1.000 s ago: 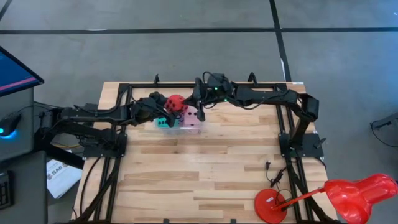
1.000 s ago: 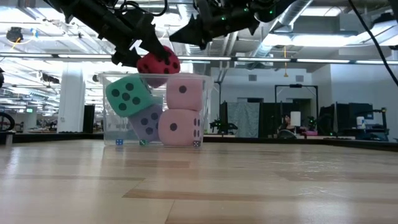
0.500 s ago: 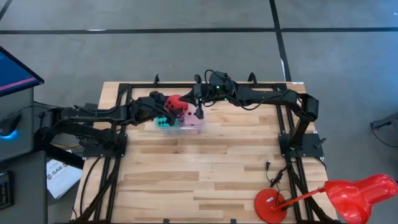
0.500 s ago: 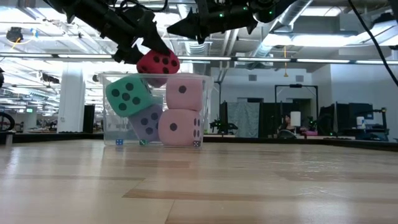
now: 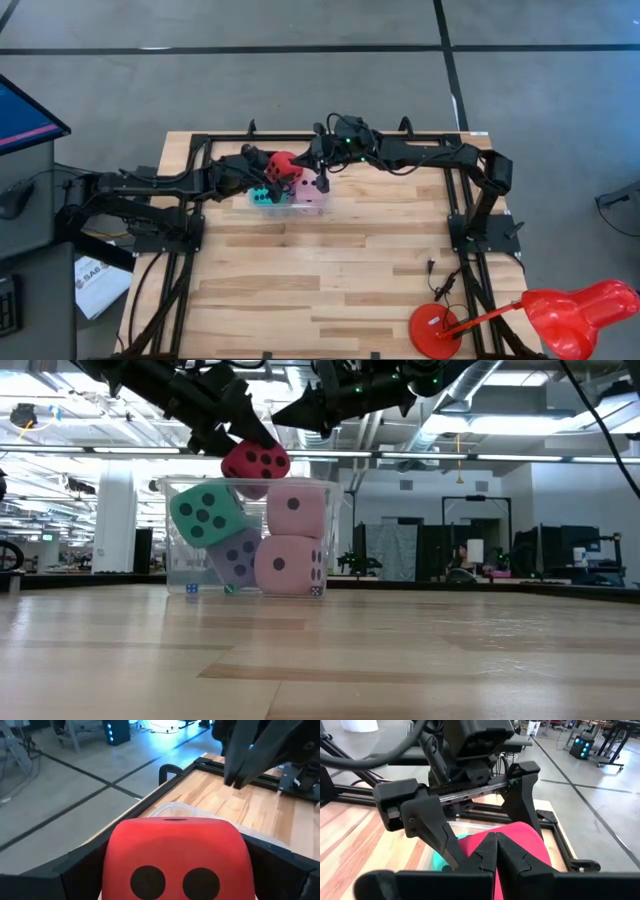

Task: Pick & Place Dice
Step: Put the large red dice into the transparent container, then return to Home Position

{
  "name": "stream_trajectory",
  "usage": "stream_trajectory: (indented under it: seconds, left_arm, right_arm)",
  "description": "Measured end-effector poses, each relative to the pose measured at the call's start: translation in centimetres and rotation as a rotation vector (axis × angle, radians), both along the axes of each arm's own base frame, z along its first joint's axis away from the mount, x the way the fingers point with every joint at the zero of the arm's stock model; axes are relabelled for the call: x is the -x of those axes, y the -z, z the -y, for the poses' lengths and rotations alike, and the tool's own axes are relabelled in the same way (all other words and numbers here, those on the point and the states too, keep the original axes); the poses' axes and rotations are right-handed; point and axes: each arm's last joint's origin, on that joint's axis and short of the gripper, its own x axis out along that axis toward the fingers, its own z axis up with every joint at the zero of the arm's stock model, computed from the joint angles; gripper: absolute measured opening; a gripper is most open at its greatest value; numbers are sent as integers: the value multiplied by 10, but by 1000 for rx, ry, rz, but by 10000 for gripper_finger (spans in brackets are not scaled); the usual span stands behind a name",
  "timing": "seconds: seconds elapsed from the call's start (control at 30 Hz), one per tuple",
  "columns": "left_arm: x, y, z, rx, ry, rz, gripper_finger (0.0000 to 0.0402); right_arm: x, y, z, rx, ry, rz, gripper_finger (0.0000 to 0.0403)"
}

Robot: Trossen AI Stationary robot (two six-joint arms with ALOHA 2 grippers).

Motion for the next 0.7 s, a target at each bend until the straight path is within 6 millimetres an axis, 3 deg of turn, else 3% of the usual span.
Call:
stream_trajectory:
  seconds: [0.33,0.57,0.7]
  left_arm:
    - [-1,-6,0,-90,28,5,392]
    - [-2,-6,0,-91,29,7,392]
    - [-2,-6,0,-91,29,8,392]
  right_arm:
    - [5,8,9,-35,34,-86,0]
    - [-3,34,21,-59,58,-152,0]
    - [-2,30,23,-41,84,-131,0]
